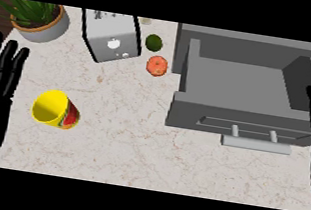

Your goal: Pick up the cup, place it into the drawer and close the drawer

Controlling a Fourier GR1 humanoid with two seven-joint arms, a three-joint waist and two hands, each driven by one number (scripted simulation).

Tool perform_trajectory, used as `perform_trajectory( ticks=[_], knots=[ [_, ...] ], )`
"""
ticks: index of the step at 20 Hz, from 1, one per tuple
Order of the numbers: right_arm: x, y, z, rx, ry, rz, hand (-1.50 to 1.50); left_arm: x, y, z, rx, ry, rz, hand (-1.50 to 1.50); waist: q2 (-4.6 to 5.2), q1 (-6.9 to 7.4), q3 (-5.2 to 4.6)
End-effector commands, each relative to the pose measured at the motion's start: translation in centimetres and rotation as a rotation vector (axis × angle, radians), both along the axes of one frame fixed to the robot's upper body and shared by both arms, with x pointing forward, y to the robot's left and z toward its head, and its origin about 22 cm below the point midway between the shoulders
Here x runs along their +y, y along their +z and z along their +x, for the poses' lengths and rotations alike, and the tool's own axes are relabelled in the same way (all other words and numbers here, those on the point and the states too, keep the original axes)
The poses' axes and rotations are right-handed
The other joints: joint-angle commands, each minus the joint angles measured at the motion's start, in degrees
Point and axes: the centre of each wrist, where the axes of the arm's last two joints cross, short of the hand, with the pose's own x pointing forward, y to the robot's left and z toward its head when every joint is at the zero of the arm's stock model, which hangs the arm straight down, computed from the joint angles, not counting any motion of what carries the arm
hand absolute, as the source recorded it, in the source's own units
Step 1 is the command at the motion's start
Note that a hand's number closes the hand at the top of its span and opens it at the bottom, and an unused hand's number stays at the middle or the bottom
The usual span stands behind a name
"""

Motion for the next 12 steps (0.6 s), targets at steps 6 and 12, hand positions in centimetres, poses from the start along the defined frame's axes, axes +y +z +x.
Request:
perform_trajectory(
  ticks=[6,12],
  knots=[
    [-0.1,-0.2,-0.3,0.015,-0.054,0.049,-1.5,4.7,0.4,-0.7,0.033,-0.411,0.06,-1.5,-1.17,0.56,1.09],
    [-0.4,-1.4,0.2,0.098,0.003,-0.066,-1.5,7.3,-4.2,-1.6,0.235,-0.4,-0.167,-1.5,-1.12,0.37,1.16]
  ],
)
